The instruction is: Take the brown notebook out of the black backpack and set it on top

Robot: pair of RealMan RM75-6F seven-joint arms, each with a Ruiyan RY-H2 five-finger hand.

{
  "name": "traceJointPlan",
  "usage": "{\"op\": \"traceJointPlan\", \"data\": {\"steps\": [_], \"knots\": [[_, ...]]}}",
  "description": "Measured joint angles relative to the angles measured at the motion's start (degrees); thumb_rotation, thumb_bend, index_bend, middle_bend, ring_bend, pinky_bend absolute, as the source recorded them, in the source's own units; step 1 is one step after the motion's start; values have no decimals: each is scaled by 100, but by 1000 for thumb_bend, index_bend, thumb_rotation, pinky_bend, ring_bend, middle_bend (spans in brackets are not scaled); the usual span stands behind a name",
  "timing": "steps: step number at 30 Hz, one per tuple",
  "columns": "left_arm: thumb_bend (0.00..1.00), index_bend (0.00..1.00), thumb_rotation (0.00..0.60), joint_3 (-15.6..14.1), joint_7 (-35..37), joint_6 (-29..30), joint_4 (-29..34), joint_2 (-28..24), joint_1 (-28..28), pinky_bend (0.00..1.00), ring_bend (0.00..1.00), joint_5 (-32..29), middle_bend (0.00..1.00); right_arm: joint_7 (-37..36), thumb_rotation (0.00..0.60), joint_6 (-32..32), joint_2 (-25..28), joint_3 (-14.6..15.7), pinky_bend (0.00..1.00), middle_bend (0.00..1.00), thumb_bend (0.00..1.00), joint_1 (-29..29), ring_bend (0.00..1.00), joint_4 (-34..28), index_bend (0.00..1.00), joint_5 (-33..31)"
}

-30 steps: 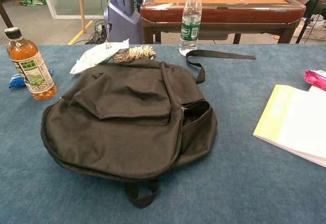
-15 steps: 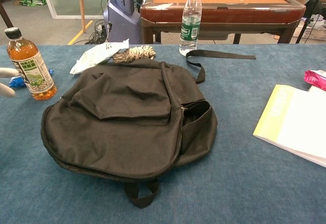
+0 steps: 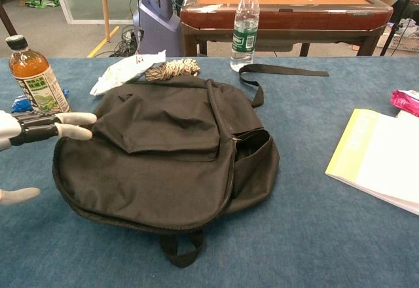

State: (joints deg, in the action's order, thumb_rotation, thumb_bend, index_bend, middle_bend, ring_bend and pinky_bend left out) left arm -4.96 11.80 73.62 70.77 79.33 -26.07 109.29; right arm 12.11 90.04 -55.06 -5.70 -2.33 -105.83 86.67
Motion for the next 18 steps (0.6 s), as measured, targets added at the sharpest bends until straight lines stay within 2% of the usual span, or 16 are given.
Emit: {"op": "traceJointPlan", "data": {"steps": [7,18], "knots": [[261,87,600,-64,-8,40,-214,301,-231,48,0,76,0,-56,600,50,-4,24,308,261,274,57,174,39,249,-13],[261,161,600,-17,46,-41,21,475,-460,48,0,-108,0,-103,600,10,-27,34,308,261,275,53,174,101,249,-23]]}}
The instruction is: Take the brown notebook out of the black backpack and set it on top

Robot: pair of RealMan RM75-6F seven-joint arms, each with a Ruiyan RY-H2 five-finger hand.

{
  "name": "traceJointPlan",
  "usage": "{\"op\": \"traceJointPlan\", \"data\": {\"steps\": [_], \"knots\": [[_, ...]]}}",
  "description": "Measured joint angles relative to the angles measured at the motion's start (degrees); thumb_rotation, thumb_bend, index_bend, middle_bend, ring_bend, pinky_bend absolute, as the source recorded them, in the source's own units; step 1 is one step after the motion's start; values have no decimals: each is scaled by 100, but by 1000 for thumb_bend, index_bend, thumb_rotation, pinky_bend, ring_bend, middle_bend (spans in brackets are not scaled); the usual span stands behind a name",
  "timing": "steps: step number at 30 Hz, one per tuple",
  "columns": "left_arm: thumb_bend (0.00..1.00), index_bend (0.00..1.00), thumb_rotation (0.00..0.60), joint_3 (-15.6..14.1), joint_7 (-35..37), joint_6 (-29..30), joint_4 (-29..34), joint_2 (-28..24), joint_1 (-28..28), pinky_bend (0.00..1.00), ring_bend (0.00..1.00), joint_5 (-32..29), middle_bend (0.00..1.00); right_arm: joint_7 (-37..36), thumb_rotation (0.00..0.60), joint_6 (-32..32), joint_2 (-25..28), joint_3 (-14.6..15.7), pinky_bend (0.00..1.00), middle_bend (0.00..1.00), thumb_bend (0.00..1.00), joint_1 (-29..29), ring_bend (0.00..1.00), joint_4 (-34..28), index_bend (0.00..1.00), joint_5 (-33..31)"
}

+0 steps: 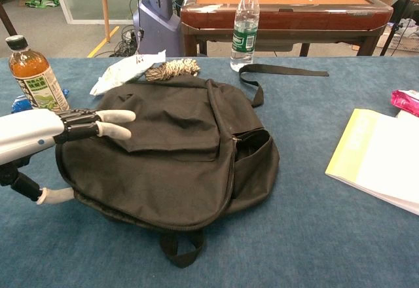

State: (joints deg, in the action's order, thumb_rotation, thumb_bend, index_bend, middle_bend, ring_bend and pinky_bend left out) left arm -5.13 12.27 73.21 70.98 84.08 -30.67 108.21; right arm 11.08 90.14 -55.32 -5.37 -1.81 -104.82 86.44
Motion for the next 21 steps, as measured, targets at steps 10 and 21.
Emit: {"op": "traceJointPlan", "data": {"steps": [10,21], "knots": [[344,381,600,76,139,-411,287,55,-187,48,4,-461,0,-117,600,41,8,4,308,261,274,51,174,79,249,-36],[721,606,600,244,286,-664,725,53,-245,48,18,-1045,51,-284,600,21,0,8,308,261,274,67,174,226,249,-60]]}}
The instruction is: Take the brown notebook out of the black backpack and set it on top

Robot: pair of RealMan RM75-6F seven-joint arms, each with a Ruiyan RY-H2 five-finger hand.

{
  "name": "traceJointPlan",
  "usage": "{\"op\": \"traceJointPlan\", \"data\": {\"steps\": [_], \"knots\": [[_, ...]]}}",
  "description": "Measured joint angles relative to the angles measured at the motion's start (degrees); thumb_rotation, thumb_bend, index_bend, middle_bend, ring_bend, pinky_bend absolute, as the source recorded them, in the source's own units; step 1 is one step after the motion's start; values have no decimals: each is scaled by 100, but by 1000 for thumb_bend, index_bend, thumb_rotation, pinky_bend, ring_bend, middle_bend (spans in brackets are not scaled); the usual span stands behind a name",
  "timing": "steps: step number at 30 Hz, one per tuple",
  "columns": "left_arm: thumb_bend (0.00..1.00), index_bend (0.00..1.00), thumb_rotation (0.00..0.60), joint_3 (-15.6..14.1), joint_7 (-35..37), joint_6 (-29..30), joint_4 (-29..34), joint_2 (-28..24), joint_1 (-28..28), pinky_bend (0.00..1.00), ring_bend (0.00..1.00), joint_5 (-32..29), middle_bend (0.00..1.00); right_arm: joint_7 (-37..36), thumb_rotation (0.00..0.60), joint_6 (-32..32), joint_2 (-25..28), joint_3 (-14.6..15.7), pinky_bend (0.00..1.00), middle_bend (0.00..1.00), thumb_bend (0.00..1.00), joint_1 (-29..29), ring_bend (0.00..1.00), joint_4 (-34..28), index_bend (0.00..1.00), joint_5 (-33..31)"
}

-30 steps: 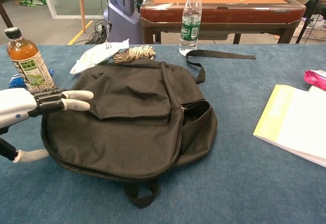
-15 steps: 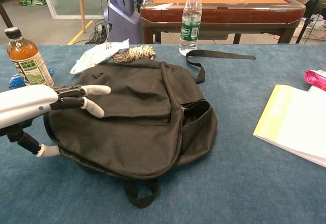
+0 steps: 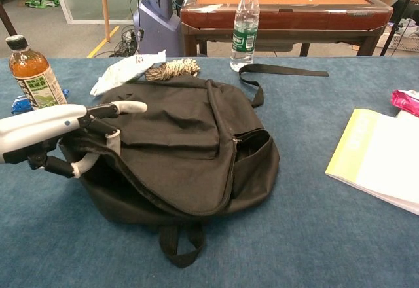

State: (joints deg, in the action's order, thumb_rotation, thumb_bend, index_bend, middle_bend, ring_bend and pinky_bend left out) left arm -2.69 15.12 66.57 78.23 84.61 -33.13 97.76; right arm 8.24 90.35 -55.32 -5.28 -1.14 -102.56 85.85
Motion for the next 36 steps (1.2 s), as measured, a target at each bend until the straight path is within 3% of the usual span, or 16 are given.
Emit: {"op": "traceJointPlan", "data": {"steps": [9,19,28,36], "knots": [[756,651,600,302,106,-128,444,-34,-12,48,51,-567,97,-79,600,-66,-8,37,308,261,274,-16,174,88,249,57],[756,642,600,908,23,-503,722,10,-287,57,101,-1330,137,-53,600,-578,-87,171,308,261,274,-302,174,103,249,371],[756,640,600,1658,-521,-678,797,327,-536,217,277,-2497,308,18,600,-1407,-156,322,308,261,273,-870,174,-69,249,860],[756,637,600,2071,-1053,-684,821,545,-686,361,503,-3299,542,-73,600,-2441,-356,453,309,261,274,-1619,174,-253,249,1326]]}}
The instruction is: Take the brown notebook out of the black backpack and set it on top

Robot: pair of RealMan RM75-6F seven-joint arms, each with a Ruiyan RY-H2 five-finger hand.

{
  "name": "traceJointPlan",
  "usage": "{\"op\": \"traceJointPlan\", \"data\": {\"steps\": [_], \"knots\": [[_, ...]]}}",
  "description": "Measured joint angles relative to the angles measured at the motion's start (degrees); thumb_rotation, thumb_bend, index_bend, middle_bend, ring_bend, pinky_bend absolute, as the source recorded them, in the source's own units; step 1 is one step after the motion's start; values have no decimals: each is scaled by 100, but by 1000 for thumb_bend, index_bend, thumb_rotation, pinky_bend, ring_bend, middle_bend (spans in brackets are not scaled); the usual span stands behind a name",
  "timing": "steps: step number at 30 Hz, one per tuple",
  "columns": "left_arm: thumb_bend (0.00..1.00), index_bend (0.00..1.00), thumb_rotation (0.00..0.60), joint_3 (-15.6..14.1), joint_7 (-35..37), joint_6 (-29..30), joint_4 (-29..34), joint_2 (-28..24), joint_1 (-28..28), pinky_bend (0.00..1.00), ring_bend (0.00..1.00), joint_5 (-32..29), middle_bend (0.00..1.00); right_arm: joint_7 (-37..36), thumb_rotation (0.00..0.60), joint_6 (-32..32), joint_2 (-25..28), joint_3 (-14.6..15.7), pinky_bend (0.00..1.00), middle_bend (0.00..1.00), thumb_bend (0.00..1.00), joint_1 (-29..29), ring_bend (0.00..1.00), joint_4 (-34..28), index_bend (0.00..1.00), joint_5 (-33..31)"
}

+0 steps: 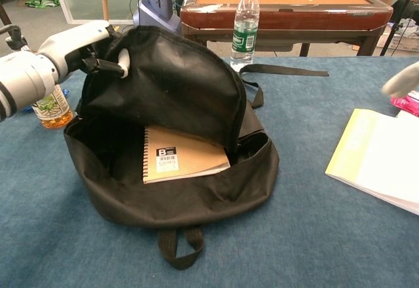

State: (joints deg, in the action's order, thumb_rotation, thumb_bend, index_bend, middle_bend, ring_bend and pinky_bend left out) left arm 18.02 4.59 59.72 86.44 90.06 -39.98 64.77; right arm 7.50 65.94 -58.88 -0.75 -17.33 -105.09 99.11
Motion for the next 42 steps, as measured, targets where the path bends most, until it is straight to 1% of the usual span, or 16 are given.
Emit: {"op": "traceJointPlan", "data": {"steps": [8,11,14,22,29,36,42], "knots": [[756,626,600,187,-410,127,100,91,-66,389,521,-433,569,-269,600,-1113,-436,49,310,262,275,-949,174,-106,249,276],[756,624,600,236,-443,138,115,107,-74,391,522,-563,570,-407,600,-1374,-669,29,310,263,274,-1223,174,-62,257,294],[756,621,600,290,-461,132,159,106,-76,396,522,-718,572,-501,600,-1548,-979,-21,310,267,274,-1465,174,122,262,298],[756,614,600,342,-475,170,266,54,-34,399,522,-888,571,-713,600,-1768,-1871,-156,310,271,274,-2000,174,984,262,269],[756,594,600,413,-410,194,497,-33,52,401,517,-1141,566,-896,600,-1734,-2566,-240,310,272,274,-2347,174,1771,280,215],[755,583,600,435,-417,307,698,-92,125,401,508,-1225,553,-989,600,-1684,-3082,-293,310,272,274,-2600,174,2351,284,69],[755,577,600,466,-375,324,815,-87,167,404,509,-1402,551,-930,600,-1665,-3470,-353,310,272,274,-2770,174,2807,284,-72]]}}
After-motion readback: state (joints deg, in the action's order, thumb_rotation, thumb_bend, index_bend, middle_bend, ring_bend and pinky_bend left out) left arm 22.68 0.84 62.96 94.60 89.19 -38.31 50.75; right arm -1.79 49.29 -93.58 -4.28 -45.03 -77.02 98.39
